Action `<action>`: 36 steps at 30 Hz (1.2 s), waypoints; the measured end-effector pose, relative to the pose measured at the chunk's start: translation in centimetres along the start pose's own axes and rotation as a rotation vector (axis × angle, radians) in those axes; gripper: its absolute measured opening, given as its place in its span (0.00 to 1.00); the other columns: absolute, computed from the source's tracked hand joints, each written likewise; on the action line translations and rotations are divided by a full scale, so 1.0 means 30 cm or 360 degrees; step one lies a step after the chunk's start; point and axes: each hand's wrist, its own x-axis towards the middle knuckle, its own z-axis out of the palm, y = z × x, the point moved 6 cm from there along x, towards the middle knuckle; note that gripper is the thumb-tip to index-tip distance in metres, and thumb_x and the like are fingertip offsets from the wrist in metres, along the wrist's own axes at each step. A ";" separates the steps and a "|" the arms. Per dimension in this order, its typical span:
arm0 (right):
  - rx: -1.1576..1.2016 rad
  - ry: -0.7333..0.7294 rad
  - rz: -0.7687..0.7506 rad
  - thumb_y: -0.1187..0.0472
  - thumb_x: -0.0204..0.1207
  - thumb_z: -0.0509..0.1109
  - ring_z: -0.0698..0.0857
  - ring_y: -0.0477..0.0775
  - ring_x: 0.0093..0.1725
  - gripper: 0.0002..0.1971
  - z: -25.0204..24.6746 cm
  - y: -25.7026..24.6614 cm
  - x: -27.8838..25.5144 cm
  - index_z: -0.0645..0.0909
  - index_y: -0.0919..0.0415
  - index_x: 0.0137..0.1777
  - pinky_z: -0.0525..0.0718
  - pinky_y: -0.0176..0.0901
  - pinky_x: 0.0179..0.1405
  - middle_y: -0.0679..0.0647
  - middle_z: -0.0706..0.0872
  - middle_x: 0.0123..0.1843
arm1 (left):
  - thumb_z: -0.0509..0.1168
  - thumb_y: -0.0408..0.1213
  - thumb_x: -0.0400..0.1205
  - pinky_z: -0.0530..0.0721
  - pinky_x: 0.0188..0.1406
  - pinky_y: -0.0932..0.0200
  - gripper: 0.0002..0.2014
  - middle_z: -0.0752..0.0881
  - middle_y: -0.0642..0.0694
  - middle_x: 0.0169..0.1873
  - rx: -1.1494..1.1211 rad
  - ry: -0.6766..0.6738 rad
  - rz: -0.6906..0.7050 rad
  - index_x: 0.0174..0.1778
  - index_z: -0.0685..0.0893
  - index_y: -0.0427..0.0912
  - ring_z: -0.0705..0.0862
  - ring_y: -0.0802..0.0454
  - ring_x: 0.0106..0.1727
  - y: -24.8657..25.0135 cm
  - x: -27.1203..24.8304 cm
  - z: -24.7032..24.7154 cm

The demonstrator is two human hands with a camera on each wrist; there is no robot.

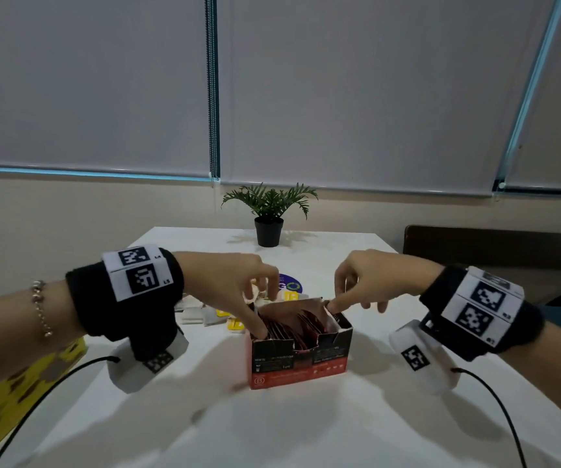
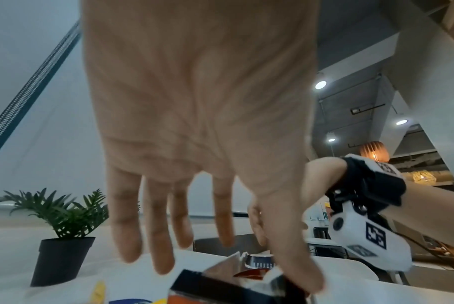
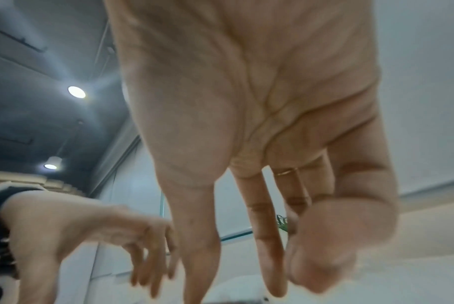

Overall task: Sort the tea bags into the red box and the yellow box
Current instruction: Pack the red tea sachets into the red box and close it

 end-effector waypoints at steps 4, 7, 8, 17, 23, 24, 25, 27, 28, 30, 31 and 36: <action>0.0260 -0.0123 0.0098 0.48 0.74 0.77 0.93 0.60 0.41 0.18 0.076 0.044 0.007 0.79 0.63 0.46 0.90 0.45 0.35 0.59 0.90 0.42 | 0.75 0.55 0.72 0.77 0.36 0.64 0.16 0.85 0.55 0.36 -0.0007 0.0034 -0.0092 0.39 0.76 0.51 0.82 0.61 0.33 -0.032 0.000 0.015; 0.0423 -0.0258 0.0129 0.51 0.76 0.75 0.93 0.58 0.39 0.17 0.130 0.046 0.000 0.74 0.62 0.49 0.88 0.40 0.40 0.56 0.92 0.40 | 0.70 0.50 0.79 0.76 0.36 0.67 0.12 0.89 0.51 0.33 -0.0119 -0.0050 -0.0074 0.41 0.80 0.45 0.82 0.64 0.29 -0.028 0.004 0.059; 0.0428 -0.0246 0.0136 0.52 0.77 0.75 0.93 0.56 0.38 0.16 0.135 0.046 -0.001 0.73 0.61 0.50 0.87 0.39 0.42 0.56 0.93 0.41 | 0.70 0.49 0.80 0.77 0.37 0.66 0.12 0.88 0.52 0.32 -0.0128 -0.0035 -0.0066 0.41 0.80 0.45 0.82 0.65 0.28 -0.025 0.005 0.065; 0.0716 -0.0189 0.0146 0.46 0.80 0.70 0.91 0.57 0.36 0.21 0.144 0.062 0.006 0.79 0.67 0.54 0.89 0.43 0.36 0.62 0.91 0.50 | 0.69 0.57 0.77 0.82 0.35 0.62 0.22 0.88 0.47 0.42 -0.0467 -0.0014 -0.0520 0.56 0.71 0.47 0.83 0.55 0.36 -0.131 0.003 0.103; 0.1197 -0.0229 0.0036 0.52 0.86 0.61 0.84 0.49 0.54 0.17 0.155 0.086 0.036 0.84 0.62 0.64 0.83 0.47 0.55 0.55 0.87 0.59 | 0.70 0.40 0.81 0.80 0.48 0.60 0.21 0.86 0.49 0.58 -0.1065 0.0167 -0.0542 0.68 0.72 0.46 0.83 0.54 0.51 -0.155 0.005 0.109; 0.1292 -0.0202 0.0008 0.56 0.86 0.64 0.83 0.49 0.55 0.15 0.155 0.087 0.038 0.83 0.63 0.65 0.82 0.47 0.58 0.55 0.87 0.58 | 0.71 0.36 0.80 0.79 0.46 0.60 0.22 0.88 0.50 0.57 -0.1111 0.0212 -0.0516 0.67 0.72 0.45 0.83 0.54 0.48 -0.152 0.005 0.104; 0.1384 -0.0179 -0.0011 0.60 0.84 0.66 0.83 0.50 0.54 0.12 0.155 0.090 0.039 0.82 0.63 0.64 0.81 0.47 0.58 0.55 0.87 0.57 | 0.73 0.33 0.78 0.79 0.43 0.59 0.23 0.89 0.51 0.55 -0.1126 0.0262 -0.0494 0.67 0.73 0.44 0.83 0.53 0.45 -0.150 0.007 0.096; 0.1538 -0.0171 0.0009 0.66 0.81 0.69 0.84 0.53 0.52 0.12 0.157 0.093 0.041 0.79 0.63 0.64 0.82 0.46 0.55 0.59 0.87 0.56 | 0.75 0.32 0.76 0.79 0.40 0.59 0.26 0.89 0.50 0.53 -0.1071 0.0359 -0.0493 0.66 0.72 0.46 0.83 0.52 0.42 -0.149 0.008 0.083; 0.1568 -0.0172 0.0052 0.66 0.81 0.70 0.84 0.54 0.50 0.13 0.161 0.093 0.041 0.77 0.63 0.64 0.82 0.44 0.52 0.61 0.87 0.55 | 0.76 0.34 0.76 0.80 0.39 0.59 0.27 0.87 0.48 0.54 -0.1017 0.0371 -0.0519 0.67 0.70 0.47 0.83 0.52 0.42 -0.149 0.011 0.080; 0.1522 -0.0196 0.0142 0.62 0.82 0.70 0.85 0.52 0.43 0.12 0.176 0.093 0.038 0.76 0.63 0.63 0.82 0.42 0.46 0.59 0.87 0.50 | 0.74 0.43 0.77 0.83 0.43 0.58 0.29 0.86 0.46 0.55 -0.0903 0.0235 -0.0614 0.69 0.66 0.51 0.86 0.52 0.44 -0.148 0.012 0.094; 0.1471 -0.0224 0.0170 0.59 0.82 0.69 0.84 0.50 0.40 0.11 0.187 0.093 0.035 0.77 0.61 0.61 0.81 0.41 0.44 0.56 0.86 0.47 | 0.72 0.47 0.78 0.83 0.48 0.57 0.30 0.86 0.47 0.55 -0.0870 0.0115 -0.0662 0.71 0.64 0.53 0.88 0.52 0.46 -0.146 0.010 0.109; 0.1462 -0.0187 0.0092 0.60 0.81 0.71 0.83 0.47 0.41 0.12 0.196 0.104 0.028 0.82 0.59 0.63 0.78 0.42 0.46 0.49 0.86 0.42 | 0.73 0.38 0.79 0.81 0.47 0.65 0.34 0.87 0.51 0.50 -0.1068 0.0095 -0.0455 0.77 0.64 0.52 0.85 0.57 0.46 -0.108 0.012 0.116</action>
